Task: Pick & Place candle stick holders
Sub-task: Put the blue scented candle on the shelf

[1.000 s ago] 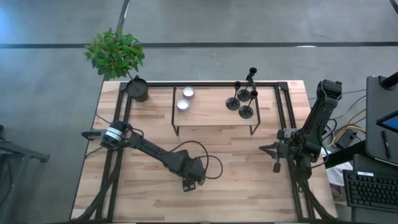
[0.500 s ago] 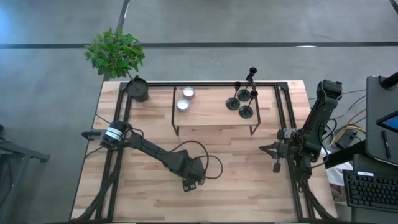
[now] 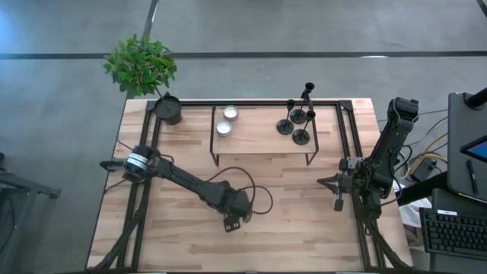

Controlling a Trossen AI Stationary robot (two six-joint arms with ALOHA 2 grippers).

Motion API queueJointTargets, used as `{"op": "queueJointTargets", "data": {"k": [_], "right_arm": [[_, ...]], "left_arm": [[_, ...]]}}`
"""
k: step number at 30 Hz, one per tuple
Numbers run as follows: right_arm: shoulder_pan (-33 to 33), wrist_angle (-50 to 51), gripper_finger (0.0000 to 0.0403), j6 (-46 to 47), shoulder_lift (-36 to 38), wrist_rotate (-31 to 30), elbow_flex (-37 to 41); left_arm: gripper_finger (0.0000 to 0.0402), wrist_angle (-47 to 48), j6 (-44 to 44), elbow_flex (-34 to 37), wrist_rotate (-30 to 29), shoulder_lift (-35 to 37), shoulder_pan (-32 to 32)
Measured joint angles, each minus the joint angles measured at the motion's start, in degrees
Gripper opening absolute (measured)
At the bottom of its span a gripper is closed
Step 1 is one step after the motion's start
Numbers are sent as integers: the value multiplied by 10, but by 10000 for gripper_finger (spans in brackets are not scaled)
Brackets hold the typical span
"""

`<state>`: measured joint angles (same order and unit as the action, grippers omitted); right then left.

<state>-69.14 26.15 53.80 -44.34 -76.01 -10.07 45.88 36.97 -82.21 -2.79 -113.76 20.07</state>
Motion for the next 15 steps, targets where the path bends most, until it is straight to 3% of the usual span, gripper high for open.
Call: {"op": "queueJointTargets", "data": {"k": [6, 15], "right_arm": [[0, 0, 8, 0, 0, 0, 0], [0, 0, 8, 0, 0, 0, 0]], "left_arm": [[310, 89, -18, -61, 23, 19, -19], [310, 197, -83, -211, 23, 41, -60]]}}
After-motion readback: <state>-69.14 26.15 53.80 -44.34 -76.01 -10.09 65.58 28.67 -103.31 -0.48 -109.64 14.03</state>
